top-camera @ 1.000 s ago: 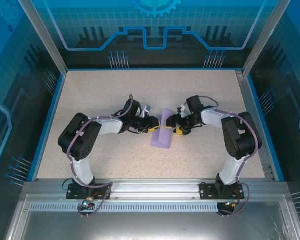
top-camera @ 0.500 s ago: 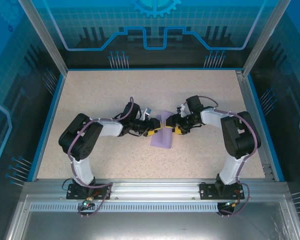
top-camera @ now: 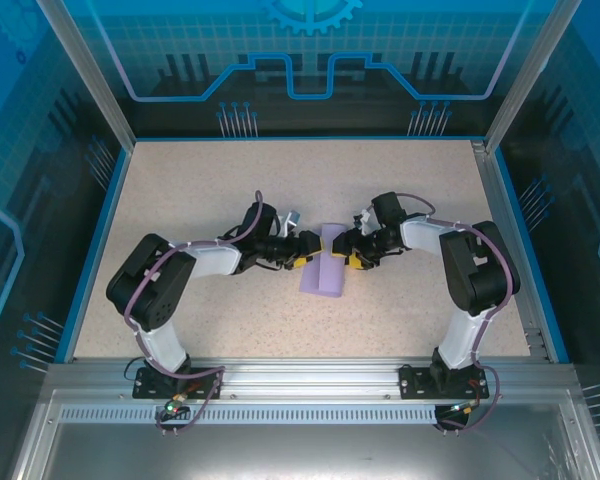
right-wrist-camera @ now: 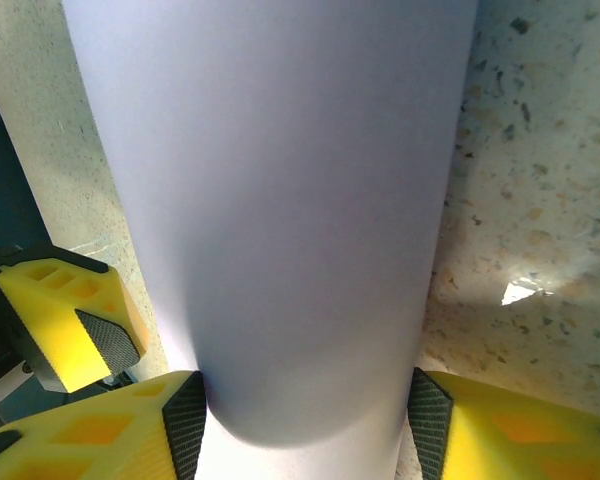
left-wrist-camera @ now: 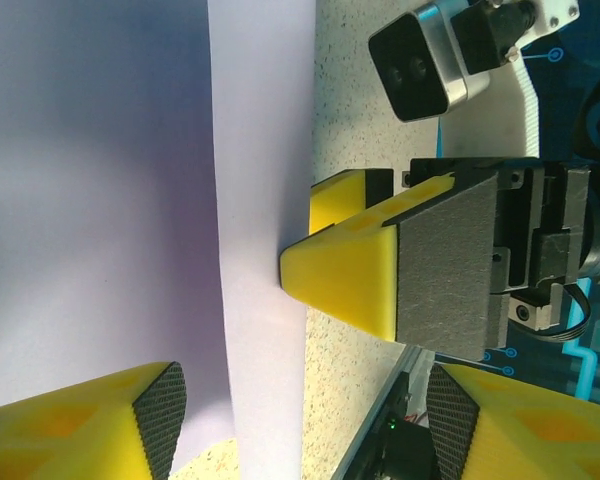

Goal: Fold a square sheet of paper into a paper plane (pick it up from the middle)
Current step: First fold in half a square sheet of paper at the center of the table.

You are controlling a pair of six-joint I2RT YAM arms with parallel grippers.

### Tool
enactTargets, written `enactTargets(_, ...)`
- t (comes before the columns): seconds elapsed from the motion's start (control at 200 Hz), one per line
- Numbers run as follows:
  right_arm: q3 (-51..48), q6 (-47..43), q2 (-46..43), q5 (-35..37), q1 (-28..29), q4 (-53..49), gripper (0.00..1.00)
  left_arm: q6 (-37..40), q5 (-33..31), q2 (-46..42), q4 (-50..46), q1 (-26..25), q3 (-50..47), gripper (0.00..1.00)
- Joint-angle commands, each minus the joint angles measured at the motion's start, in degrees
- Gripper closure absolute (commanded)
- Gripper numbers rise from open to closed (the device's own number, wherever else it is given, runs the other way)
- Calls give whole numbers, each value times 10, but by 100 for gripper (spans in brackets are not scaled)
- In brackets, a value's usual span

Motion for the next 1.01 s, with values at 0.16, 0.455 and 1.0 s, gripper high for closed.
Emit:
enactTargets(0.16,4,6,6,1,3,-12,40,-11,0,11,20,-15,1,32)
enactTargets(0.455,6,14,-1,5,2,-14,40,-17,4,36,26,-20,20,32)
enactTargets(1.0,3,27,-2,0,5,-2,40,-8,20,67,9,-22,38,48)
